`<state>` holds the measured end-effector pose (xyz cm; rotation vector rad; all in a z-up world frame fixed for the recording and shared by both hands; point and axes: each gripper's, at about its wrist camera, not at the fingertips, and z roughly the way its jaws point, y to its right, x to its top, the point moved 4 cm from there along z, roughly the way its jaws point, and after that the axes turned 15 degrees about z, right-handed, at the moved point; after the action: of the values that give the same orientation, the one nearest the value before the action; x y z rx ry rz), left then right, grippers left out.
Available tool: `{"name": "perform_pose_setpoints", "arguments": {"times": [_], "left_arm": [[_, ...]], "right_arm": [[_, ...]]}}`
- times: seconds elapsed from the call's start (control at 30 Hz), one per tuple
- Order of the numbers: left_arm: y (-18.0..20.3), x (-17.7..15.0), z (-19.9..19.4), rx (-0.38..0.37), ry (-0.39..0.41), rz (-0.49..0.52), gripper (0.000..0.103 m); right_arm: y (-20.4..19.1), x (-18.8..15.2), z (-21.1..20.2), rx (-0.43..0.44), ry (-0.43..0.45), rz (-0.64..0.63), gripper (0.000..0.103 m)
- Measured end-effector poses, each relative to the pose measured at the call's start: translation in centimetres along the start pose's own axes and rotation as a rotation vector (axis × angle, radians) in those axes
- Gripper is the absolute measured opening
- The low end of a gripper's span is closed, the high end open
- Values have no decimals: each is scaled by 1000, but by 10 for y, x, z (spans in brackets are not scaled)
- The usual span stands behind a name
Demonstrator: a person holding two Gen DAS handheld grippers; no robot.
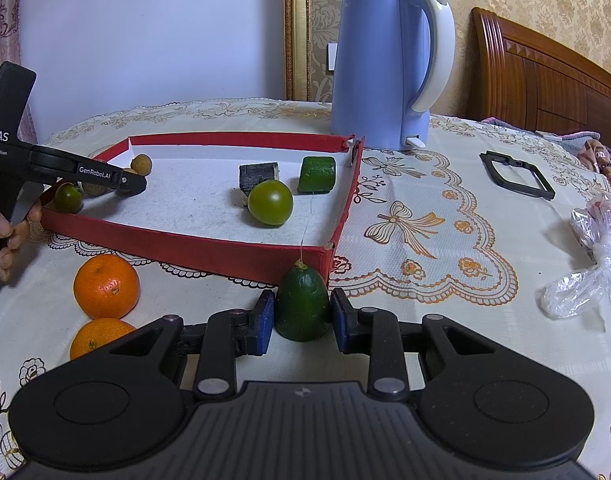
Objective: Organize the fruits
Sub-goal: 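Carry the longan into the red tray and open the left gripper, then carry the green lime into the red tray and open the right gripper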
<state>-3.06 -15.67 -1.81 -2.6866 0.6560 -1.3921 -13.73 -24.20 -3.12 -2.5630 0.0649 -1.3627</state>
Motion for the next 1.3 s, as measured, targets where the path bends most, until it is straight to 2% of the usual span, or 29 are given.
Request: {"name": "perform_pose_setpoints", "arguments": {"times": [0.17, 0.3, 0.5, 0.67, 0.77, 1.0, 1.23, 1.3], "left_arm": [[-1, 0, -7, -7, 18, -13, 32], [-3, 5, -23, 0, 72, -8, 37], [-20, 16, -47, 75, 206, -46, 42], [-38, 24, -42, 134, 260, -66, 42], [-47, 20, -36, 148, 269, -94, 42], [-60, -1, -29, 123, 249, -149, 43], [-58, -1, -38, 101, 285, -160, 55], [-58, -1, -40, 92, 291, -162, 56]], "right_arm": [[0, 0, 0, 0, 0, 0, 29], [0, 0, 0, -1, 0, -1, 29], [0, 0, 1, -1, 0, -1, 29], [0, 0, 1, -2, 0, -2, 29], [0, 0, 1, -2, 0, -2, 29], [-2, -1, 0, -14, 5, -19, 30], [-10, -2, -3, -41, -2, -33, 29], [-12, 0, -10, -34, 1, -33, 29]]}}
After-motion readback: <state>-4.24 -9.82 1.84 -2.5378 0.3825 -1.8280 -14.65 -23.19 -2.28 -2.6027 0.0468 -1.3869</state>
